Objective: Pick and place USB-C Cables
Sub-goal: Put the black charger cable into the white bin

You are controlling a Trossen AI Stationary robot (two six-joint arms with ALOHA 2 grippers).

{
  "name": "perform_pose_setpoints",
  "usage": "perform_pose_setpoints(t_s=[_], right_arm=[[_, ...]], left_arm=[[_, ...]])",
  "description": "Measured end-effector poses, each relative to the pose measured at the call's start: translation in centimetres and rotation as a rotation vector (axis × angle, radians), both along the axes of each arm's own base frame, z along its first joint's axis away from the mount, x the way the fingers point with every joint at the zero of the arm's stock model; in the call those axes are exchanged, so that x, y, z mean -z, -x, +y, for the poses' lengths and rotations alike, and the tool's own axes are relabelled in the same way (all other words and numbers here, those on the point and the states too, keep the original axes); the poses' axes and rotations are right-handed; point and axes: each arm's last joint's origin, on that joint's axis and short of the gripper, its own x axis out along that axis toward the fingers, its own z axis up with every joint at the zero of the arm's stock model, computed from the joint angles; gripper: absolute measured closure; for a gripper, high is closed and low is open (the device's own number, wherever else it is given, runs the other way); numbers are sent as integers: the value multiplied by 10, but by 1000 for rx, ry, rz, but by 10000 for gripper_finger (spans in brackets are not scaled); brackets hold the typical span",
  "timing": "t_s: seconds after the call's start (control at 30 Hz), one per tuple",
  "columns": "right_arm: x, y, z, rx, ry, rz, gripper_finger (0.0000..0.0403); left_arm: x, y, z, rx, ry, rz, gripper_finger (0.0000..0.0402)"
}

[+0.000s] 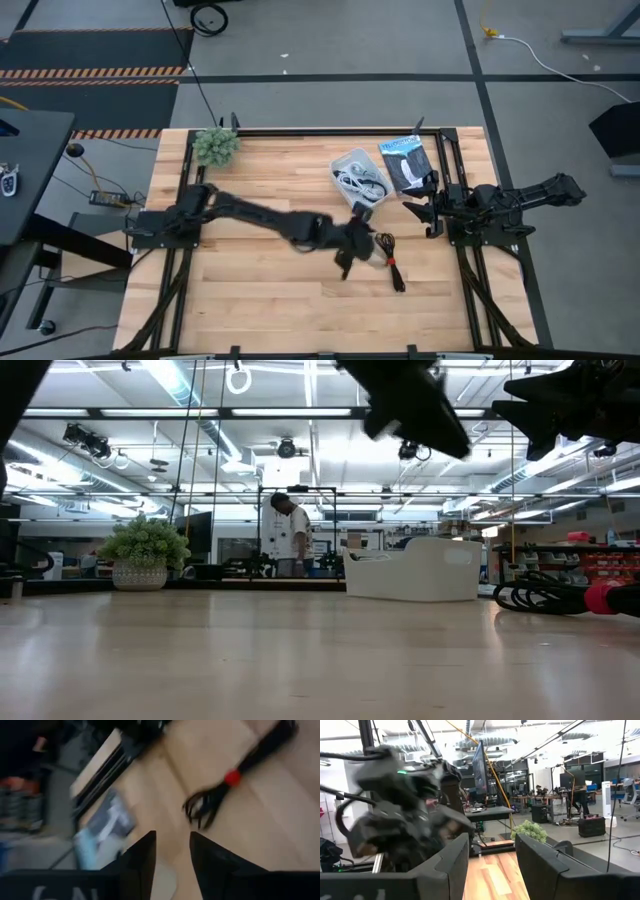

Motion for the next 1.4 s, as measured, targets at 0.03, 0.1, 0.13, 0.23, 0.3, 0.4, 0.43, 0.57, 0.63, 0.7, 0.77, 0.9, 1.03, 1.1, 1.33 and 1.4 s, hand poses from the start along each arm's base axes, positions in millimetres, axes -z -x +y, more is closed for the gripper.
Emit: perform_pose_setpoints(t_s=[0.03, 0.1, 0.13, 0.23, 0.3, 0.4, 0.43, 0.57, 0.63, 0.7, 0.77, 0.9, 1.03, 1.1, 1.33, 1.4], right_arm=[[0, 0, 0, 0, 0, 0, 234], [0, 0, 0, 0, 0, 1, 234], [0, 0, 0, 0, 0, 0, 234], [0, 0, 0, 0, 0, 0, 234], [0, 0, 0, 0, 0, 1, 234], [0, 0, 0, 0, 0, 1, 234], [0, 0, 0, 0, 0, 0, 234], [0, 0, 0, 0, 0, 0, 234], [0, 0, 0, 0, 1, 2, 234], [0, 0, 0, 0, 0, 0, 234], [0, 0, 0, 0, 0, 0, 234], [0, 0, 0, 0, 0, 0, 234], [0, 0, 0, 0, 0, 0, 234], [0, 0, 0, 0, 0, 2, 234], [0, 0, 0, 0, 0, 1, 234], [0, 0, 0, 0, 0, 0, 234]], left_arm=[[-7, 8, -9, -19, -53, 16, 281], [-20, 27, -23, -58, -135, 52, 294], [-30, 38, -29, -75, -155, 59, 301], [-57, 70, -36, -118, -127, 85, 319], [-69, 88, -35, -147, -55, 112, 331], [-78, 109, -30, -199, 54, 145, 344], [-79, 116, -28, -209, 83, 160, 348], [-72, 135, -16, -235, 142, 182, 356], [-63, 142, -12, -235, 149, 173, 358], [-58, 150, -6, -227, 156, 142, 358], [-53, 157, -2, -208, 171, 90, 358], [-47, 177, 7, -168, 188, 25, 358], [-55, 203, 17, -144, 211, -66, 358], [-60, 217, 22, -139, 235, -119, 358], [-70, 271, 40, -99, 287, -291, 358], [-70, 285, 45, -79, 285, -339, 358]])
